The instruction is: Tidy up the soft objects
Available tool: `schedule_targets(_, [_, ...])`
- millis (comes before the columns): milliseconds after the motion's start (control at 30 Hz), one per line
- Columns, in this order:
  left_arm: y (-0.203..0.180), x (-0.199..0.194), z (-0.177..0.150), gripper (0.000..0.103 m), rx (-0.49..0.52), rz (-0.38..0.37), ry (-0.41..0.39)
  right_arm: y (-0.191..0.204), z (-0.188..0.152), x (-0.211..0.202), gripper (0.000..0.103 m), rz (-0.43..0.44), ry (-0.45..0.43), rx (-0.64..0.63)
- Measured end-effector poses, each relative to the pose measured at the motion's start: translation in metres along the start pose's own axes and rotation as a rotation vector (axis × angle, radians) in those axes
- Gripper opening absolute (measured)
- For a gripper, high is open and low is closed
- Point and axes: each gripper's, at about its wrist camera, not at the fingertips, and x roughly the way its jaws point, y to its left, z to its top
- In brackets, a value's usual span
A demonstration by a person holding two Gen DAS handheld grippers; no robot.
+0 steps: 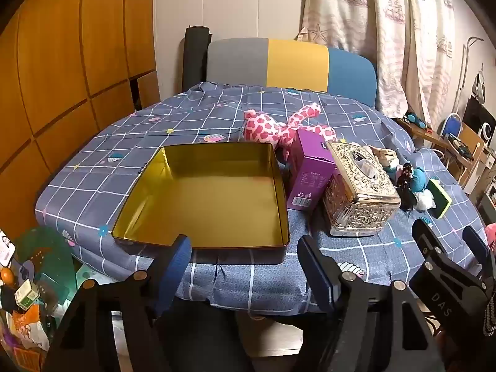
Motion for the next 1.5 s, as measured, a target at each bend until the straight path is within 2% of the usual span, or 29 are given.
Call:
schedule_targets(367, [0.004, 0.008, 0.001, 0.072, -0.016, -0.014, 0.014, -0.001, -0.002, 0.004, 0.103, 0.011, 0.012, 0.011])
schedule_targets(1500, [0.002, 0.018, -0.004, 0.073, 0.014, 0.007, 0.06, -0.003, -0.001, 0.004, 0.103, 0.004, 0.018, 0.014])
